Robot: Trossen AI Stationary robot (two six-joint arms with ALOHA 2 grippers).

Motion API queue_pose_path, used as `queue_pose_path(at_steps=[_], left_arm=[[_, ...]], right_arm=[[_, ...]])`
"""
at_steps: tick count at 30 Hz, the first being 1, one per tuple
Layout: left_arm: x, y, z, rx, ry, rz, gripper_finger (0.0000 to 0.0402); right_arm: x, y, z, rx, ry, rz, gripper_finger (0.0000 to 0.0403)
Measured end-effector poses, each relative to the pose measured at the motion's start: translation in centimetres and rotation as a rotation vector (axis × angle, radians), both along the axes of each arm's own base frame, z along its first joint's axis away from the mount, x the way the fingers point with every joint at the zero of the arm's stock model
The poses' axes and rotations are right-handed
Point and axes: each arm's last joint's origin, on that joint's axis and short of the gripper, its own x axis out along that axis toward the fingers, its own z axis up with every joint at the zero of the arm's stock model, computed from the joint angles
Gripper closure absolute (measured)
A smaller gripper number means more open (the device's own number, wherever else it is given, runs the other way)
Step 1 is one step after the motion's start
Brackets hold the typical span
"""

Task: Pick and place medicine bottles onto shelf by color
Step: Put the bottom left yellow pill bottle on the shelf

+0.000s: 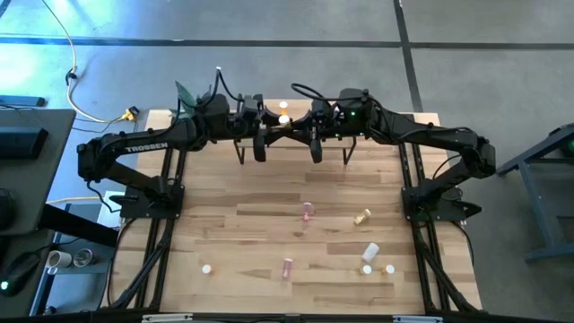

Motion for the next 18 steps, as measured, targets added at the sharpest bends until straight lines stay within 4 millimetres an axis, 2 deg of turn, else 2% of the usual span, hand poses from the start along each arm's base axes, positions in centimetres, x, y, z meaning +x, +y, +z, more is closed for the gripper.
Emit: queue_pose_path(at_steps=[7, 18], left_arm=[[0.0, -0.01, 0.0, 0.0, 0.001, -0.001, 0.0311], [0.01, -0.06, -0.14, -0.03, 0.01, -0.002, 0.0292]], right_arm=[[0.01, -0.05, -0.01, -0.001, 0.0, -0.017, 0.0316], [0.05, -0.08, -0.02, 0.003, -0.002, -0.024, 0.0316]])
